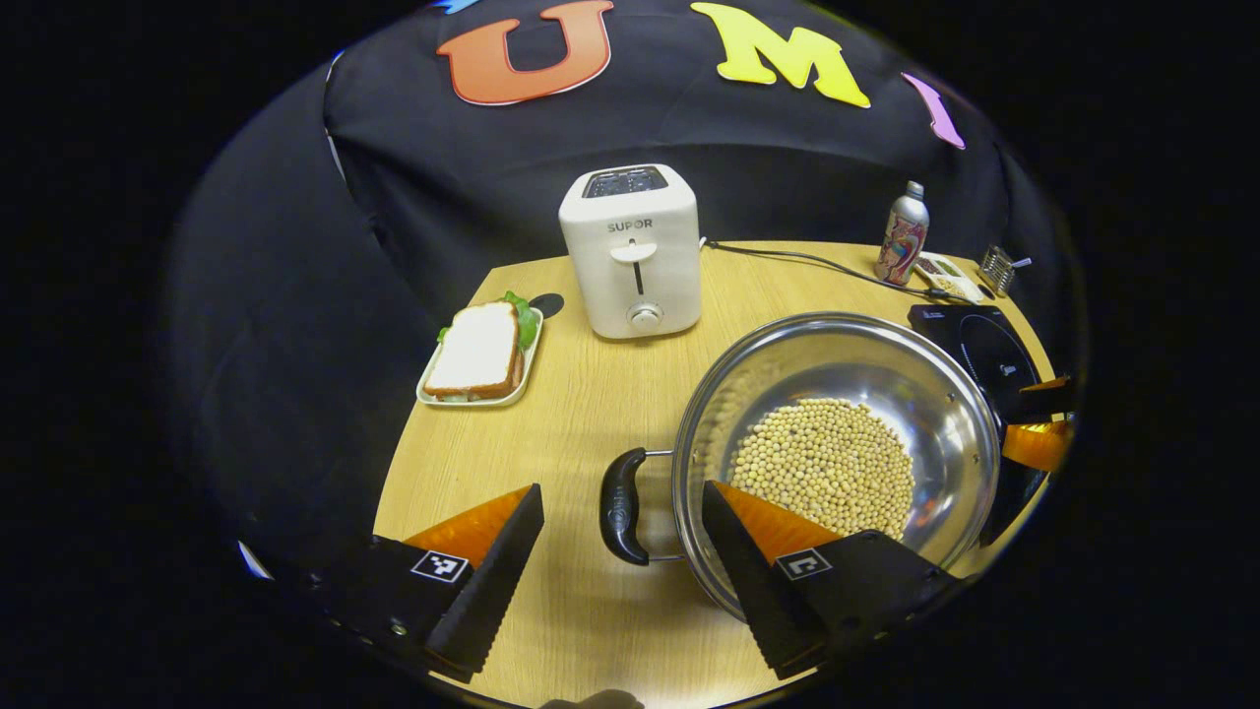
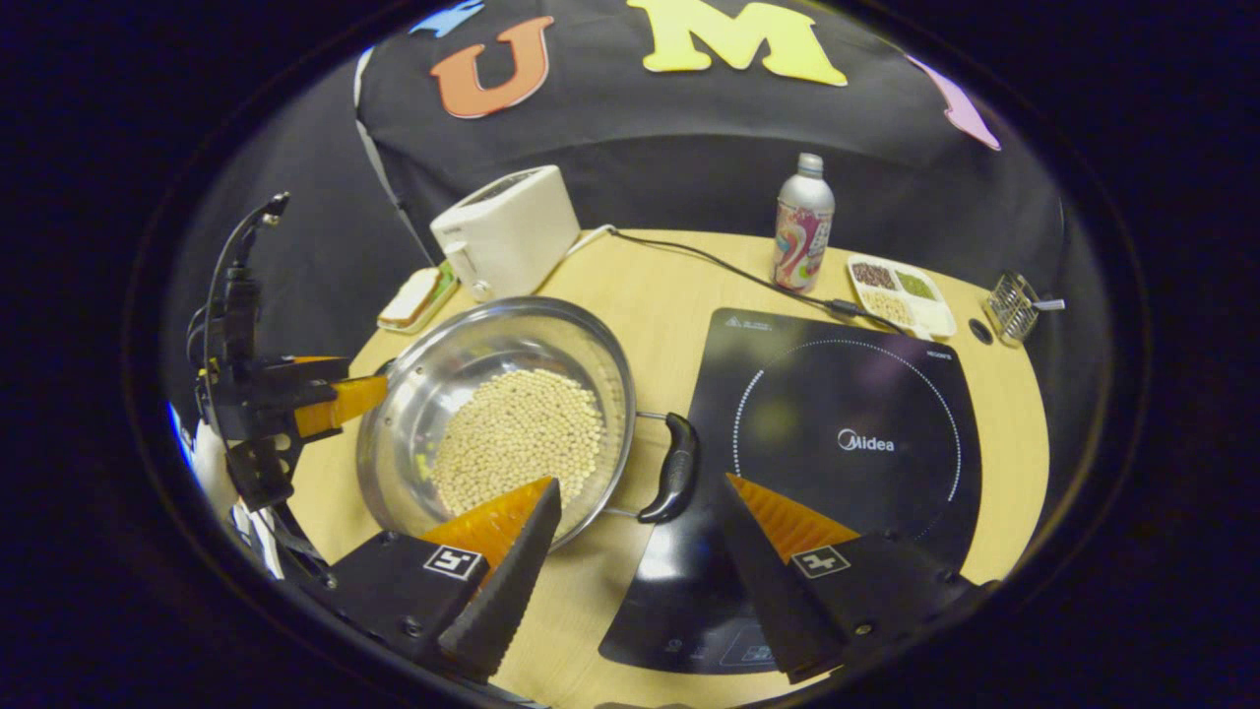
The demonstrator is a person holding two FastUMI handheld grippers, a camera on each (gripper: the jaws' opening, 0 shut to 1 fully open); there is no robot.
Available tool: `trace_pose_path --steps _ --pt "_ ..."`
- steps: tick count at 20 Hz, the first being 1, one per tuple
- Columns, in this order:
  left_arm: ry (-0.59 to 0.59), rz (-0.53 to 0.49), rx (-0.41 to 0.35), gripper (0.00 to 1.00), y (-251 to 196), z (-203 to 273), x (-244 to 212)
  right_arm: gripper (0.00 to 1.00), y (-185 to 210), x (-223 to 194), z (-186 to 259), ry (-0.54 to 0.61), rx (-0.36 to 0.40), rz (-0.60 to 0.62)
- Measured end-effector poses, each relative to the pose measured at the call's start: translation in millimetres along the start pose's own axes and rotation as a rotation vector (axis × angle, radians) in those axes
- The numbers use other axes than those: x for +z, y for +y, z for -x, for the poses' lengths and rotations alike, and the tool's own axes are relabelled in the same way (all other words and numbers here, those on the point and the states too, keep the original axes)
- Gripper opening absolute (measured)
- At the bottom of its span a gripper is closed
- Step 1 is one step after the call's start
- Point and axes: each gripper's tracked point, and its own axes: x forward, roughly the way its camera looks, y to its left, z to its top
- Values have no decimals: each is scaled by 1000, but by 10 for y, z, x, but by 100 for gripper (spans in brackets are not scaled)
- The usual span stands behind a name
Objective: First push the handle of the pot to place it horizontally, then grasp the pot with both hands and set it on the induction cooktop.
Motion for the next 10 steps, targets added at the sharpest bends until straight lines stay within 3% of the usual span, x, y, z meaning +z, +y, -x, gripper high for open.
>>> trace_pose_path --steps 1,2,3,4,6,8,9,10 --pt "10 -5 -10 97 -29 -38 4 99 -19 29 -91 9 -7 -32" --pt "16 -16 -16 97 -44 -92 -3 94 -33 16 -173 27 -11 -57" --pt "28 -26 -19 97 -48 -136 -12 96 -39 -17 -232 58 -9 -79" --pt "39 -34 -22 97 -60 -174 -21 96 -31 101 -247 18 -14 -92" --pt "68 -34 -39 100 -94 -218 -69 99 -24 66 -272 59 -25 -70" --pt "91 -32 -53 80 -133 -251 -107 84 -27 78 -298 67 -59 -41" --pt "96 -35 -56 70 -150 -271 -120 86 -43 67 -333 90 -78 -33" --pt "106 -37 -61 79 -147 -284 -114 75 -37 77 -329 90 -94 -25"
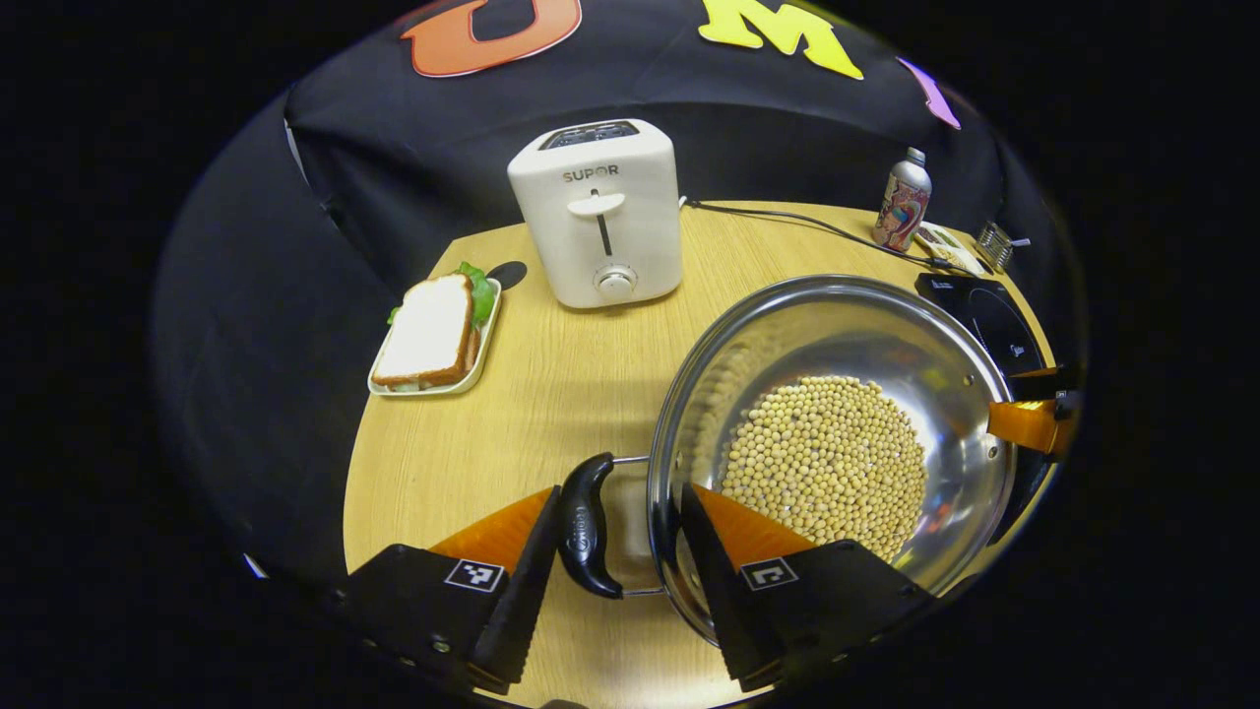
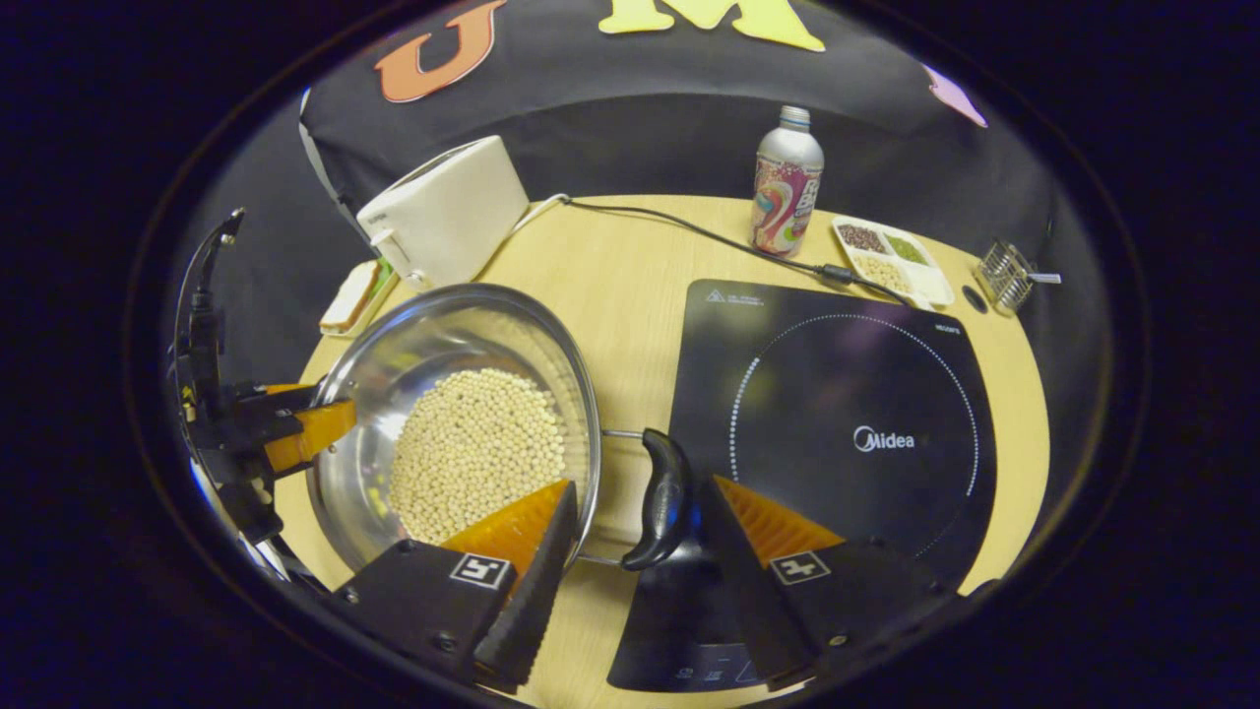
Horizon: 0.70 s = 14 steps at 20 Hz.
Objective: First push the handle of the pot to place it horizontally, then grasp the pot with both hands and set it on the induction cooktop.
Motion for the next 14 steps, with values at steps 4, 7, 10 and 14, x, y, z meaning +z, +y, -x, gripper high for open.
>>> trace_pose_path --steps 4,7,10,14 --pt "51 30 -23 80 -33 -24 6 70 24 6 1 32 -54 -27" --pt "68 61 -39 65 -62 15 7 59 -16 35 -9 41 -41 -38" --pt "41 50 -41 62 -80 85 47 58 -35 26 -2 12 -15 -61" --pt "14 46 -27 62 -61 276 107 58 -38 122 121 -42 -4 -18"
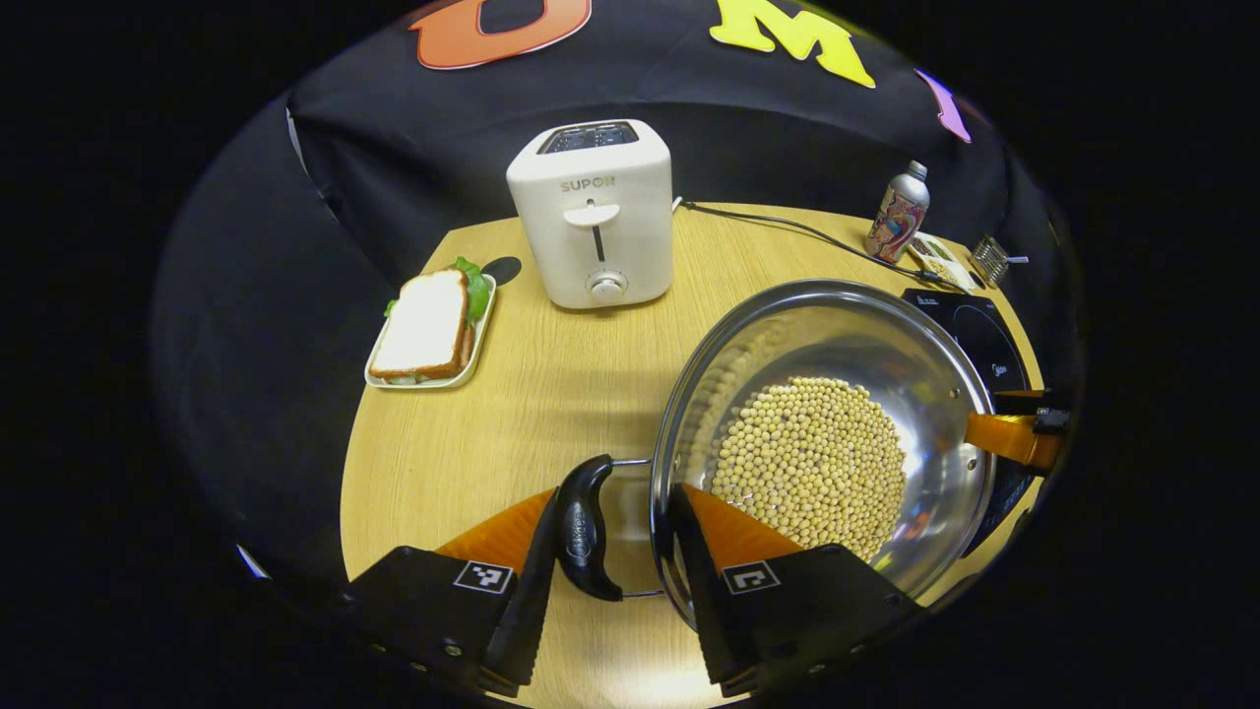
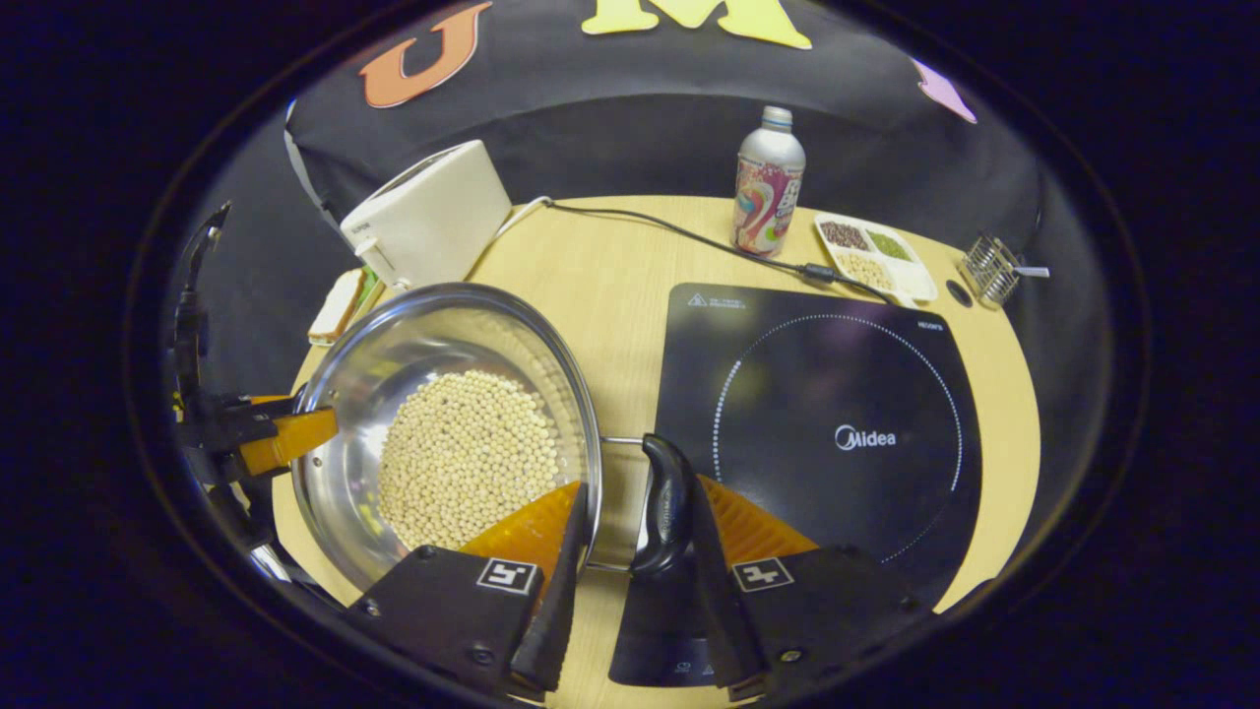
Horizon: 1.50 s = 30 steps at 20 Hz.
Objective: First push the handle of the pot to place it horizontally, then grasp the pot with both hands and set it on the induction cooktop.
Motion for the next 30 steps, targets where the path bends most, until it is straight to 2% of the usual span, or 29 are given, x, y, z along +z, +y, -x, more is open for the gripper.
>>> trace_pose_path --steps 1,6,11,15,16,18,19,20,21,23,24,25,26,27,28,29,30 --pt "-6 7 1 62 2 56 5 55 5 28 49 -16 0 12" --pt "-46 7 2 62 -33 231 38 58 -62 78 258 -53 10 14" --pt "-77 -9 -13 62 -337 486 215 55 -302 75 494 -90 5 -8" --pt "-95 -42 -29 62 -676 587 286 55 -643 50 676 -105 -8 -36" --pt "-100 -49 -36 62 -786 622 305 58 -741 32 714 -110 -13 -46" --pt "-102 -58 -53 62 -994 626 335 55 -949 3 790 -118 -26 -62" --pt "-100 -59 -61 62 -1097 624 343 58 -1054 -15 830 -118 -34 -68" --pt "-104 -64 -69 72 -1205 605 378 55 -1167 -21 865 -121 -44 -74" --pt "-107 -72 -77 62 -1330 614 402 58 -1270 -27 910 -126 -52 -81" --pt "-114 -83 -95 62 -1557 624 429 55 -1500 -51 971 -130 -69 -91" --pt "-113 -83 -103 62 -1661 622 433 58 -1605 -63 996 -133 -75 -94" --pt "-113 -83 -111 72 -1761 609 442 55 -1708 -76 1024 -132 -82 -94" --pt "-116 -84 -116 62 -1840 585 444 58 -1808 -84 1039 -133 -88 -96" --pt "-124 -81 -119 62 -1914 562 463 55 -1900 -88 1052 -136 -92 -96" --pt "-122 -81 -121 62 -2009 543 471 58 -1988 -80 1077 -139 -98 -97" --pt "-124 -81 -123 62 -2102 540 491 55 -2067 -74 1091 -139 -103 -98" --pt "-124 -84 -125 72 -2191 549 498 58 -2148 -78 1086 -137 -104 -100"
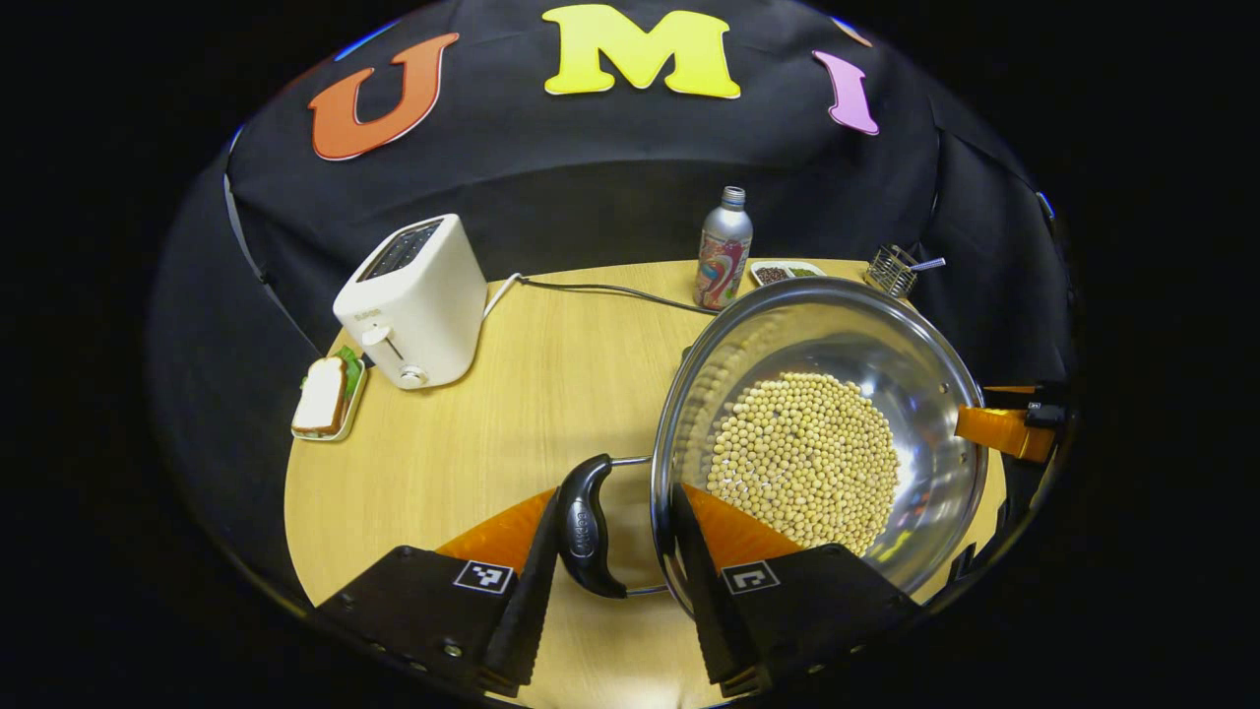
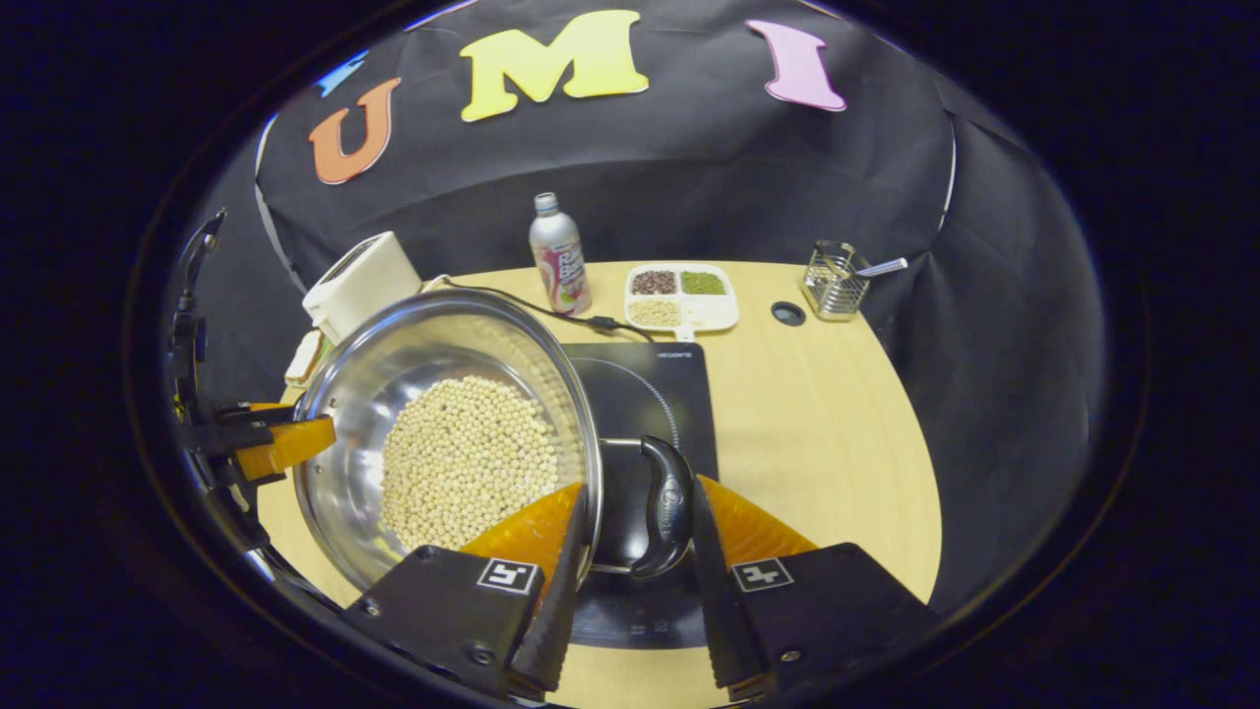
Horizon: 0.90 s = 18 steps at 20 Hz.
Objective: First push the handle of the pot to place it horizontally, then grasp the pot with both hands and set it on the induction cooktop.
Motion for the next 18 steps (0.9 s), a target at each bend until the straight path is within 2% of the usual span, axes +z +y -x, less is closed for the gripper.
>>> trace_pose_path --steps 1,3,4,5,6,12,13,18 --pt "2 0 -2 62 -62 -24 13 58 -73 13 -6 1 -1 -3" --pt "6 15 -1 62 -177 -74 46 58 -219 34 -47 4 0 8" --pt "13 19 -3 72 -237 -93 52 58 -281 59 -60 1 -2 17" --pt "16 24 -3 72 -285 -119 66 55 -330 94 -78 -1 -1 26" --pt "17 30 -1 62 -325 -150 68 55 -379 121 -104 -2 0 37" --pt "45 54 20 62 -545 -337 98 58 -657 211 -354 32 20 62" --pt "44 57 24 62 -572 -356 116 55 -682 244 -386 35 26 67" --pt "66 59 42 62 -611 -459 138 58 -756 274 -535 60 58 78"
